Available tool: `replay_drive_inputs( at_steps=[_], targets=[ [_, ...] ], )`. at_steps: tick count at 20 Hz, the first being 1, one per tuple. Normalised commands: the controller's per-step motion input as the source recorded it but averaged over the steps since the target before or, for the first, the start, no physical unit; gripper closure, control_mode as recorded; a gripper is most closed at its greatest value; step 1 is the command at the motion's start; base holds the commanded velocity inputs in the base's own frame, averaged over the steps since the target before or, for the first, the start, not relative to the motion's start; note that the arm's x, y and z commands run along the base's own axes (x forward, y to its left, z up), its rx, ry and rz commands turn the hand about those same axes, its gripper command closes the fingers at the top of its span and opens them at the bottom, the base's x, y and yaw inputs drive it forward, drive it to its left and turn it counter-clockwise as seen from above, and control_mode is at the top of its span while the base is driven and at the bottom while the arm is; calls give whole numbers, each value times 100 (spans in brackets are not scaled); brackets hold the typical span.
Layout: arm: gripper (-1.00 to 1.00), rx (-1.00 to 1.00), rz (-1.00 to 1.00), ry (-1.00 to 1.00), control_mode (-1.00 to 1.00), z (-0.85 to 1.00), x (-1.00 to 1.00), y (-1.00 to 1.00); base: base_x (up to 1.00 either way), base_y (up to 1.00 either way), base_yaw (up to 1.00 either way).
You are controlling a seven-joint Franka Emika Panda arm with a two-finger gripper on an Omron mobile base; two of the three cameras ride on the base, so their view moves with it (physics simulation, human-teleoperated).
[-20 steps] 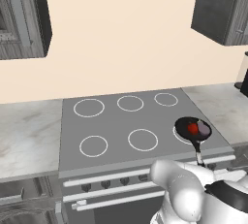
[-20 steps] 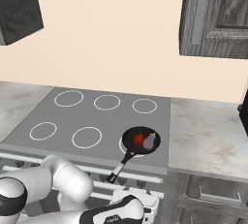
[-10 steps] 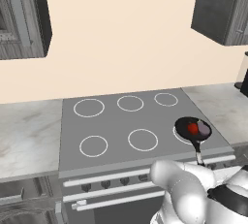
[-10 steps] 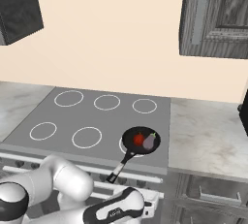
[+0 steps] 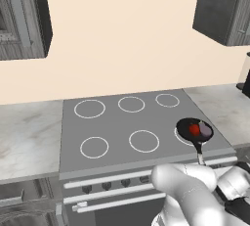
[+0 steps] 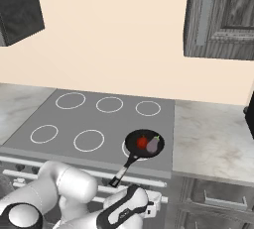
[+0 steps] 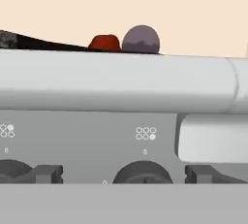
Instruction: Put the eggplant and bell pepper in the pan. Then turn on the front right burner and set the heat to medium.
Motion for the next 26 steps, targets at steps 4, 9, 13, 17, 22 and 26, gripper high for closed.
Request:
replay_drive_inputs(
  at_steps=[4,9,13,17,22,26],
  targets=[
    [-100,0,0,0,-100,-33,8,-15,0,0,0],
    [-100,0,0,0,-100,-18,0,-28,0,0,0],
    [-100,0,0,0,-100,0,0,-19,0,0,0],
    [-100,0,0,0,-100,0,0,-16,0,0,0],
    [-100,0,0,0,-100,0,0,-3,0,0,0],
    [100,0,0,0,-100,0,0,0,0,0,0]
  ],
)
